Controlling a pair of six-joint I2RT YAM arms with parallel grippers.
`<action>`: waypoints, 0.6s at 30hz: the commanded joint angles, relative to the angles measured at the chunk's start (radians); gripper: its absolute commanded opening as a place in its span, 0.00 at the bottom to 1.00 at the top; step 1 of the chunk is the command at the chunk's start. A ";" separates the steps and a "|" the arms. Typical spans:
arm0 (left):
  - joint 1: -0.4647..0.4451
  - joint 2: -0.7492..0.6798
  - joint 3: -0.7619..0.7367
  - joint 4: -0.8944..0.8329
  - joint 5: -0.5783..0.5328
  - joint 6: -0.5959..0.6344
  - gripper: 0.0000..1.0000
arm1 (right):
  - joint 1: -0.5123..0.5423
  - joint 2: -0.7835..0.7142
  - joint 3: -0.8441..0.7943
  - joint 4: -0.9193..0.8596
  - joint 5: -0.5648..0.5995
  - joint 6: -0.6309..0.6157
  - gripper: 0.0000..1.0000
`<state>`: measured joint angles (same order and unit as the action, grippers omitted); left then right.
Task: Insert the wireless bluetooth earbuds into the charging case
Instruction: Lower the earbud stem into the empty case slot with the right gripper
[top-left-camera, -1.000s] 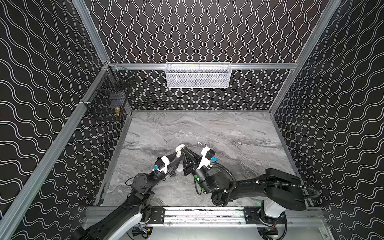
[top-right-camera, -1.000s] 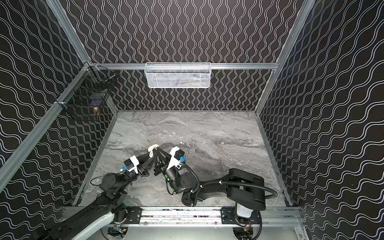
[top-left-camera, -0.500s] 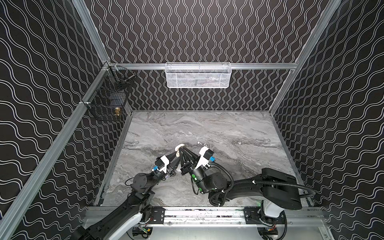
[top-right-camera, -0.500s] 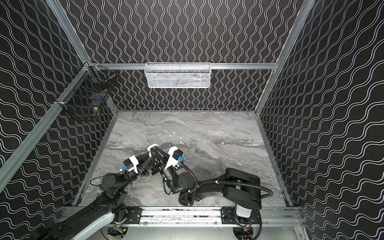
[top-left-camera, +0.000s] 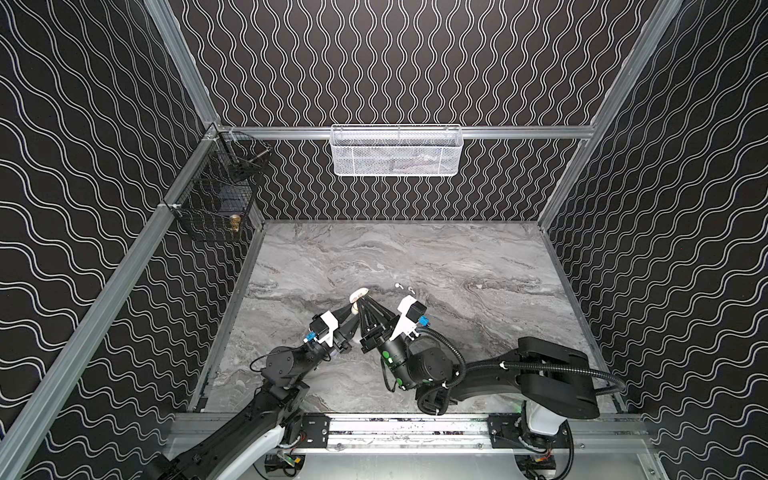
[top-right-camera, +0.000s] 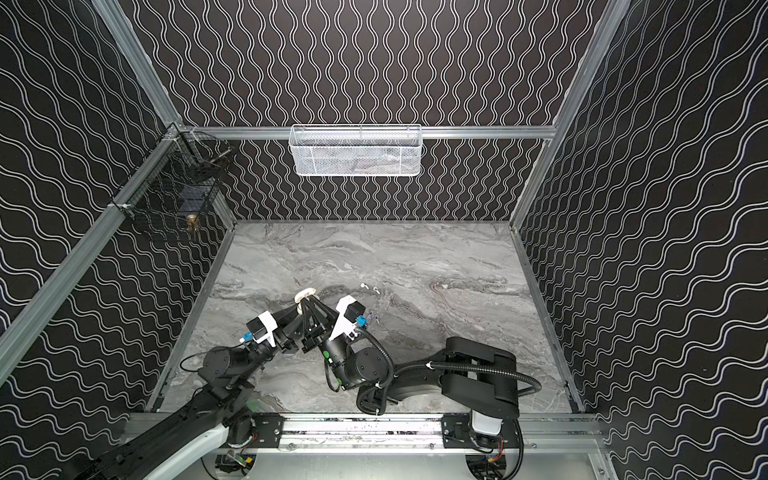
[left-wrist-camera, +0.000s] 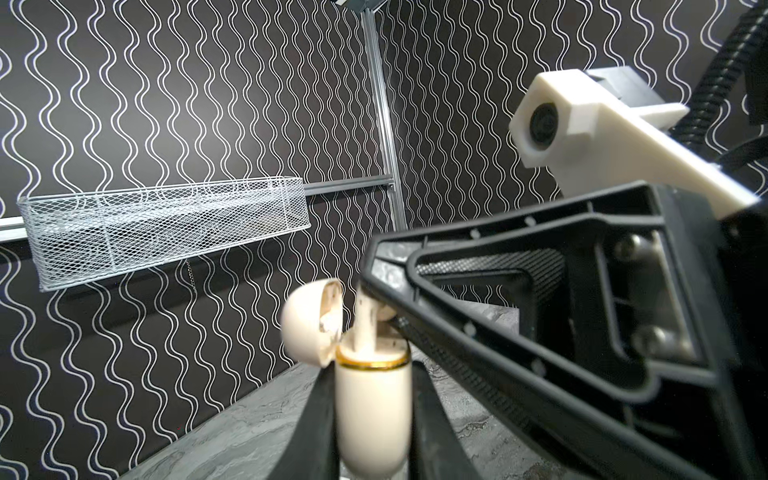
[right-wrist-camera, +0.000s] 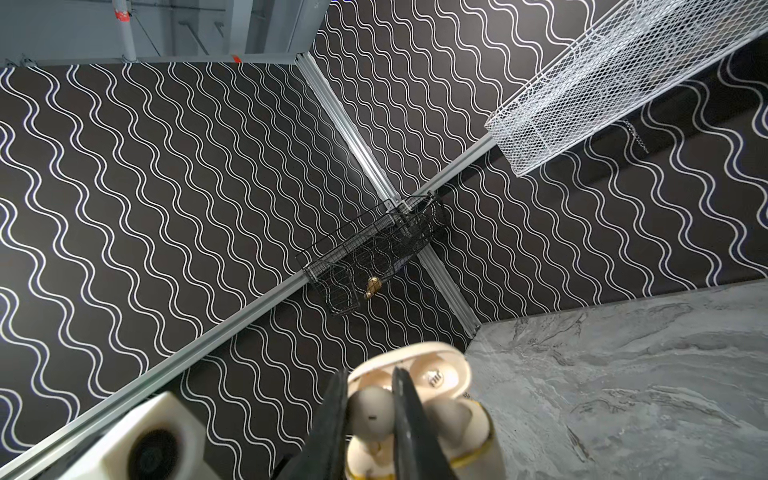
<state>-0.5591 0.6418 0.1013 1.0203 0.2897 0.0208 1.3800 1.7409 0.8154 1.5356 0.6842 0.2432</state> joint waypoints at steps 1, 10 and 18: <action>0.000 -0.002 0.003 0.070 -0.016 -0.016 0.00 | 0.011 0.000 -0.027 0.010 0.027 0.009 0.00; 0.000 -0.003 0.000 0.080 -0.003 -0.011 0.00 | 0.014 -0.043 -0.066 -0.078 0.007 0.031 0.10; -0.001 0.016 0.001 0.099 0.020 -0.012 0.00 | 0.014 -0.084 -0.078 -0.141 0.001 0.027 0.28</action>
<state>-0.5571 0.6537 0.0967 1.0225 0.3149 0.0208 1.3922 1.6669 0.7364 1.4544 0.6823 0.2714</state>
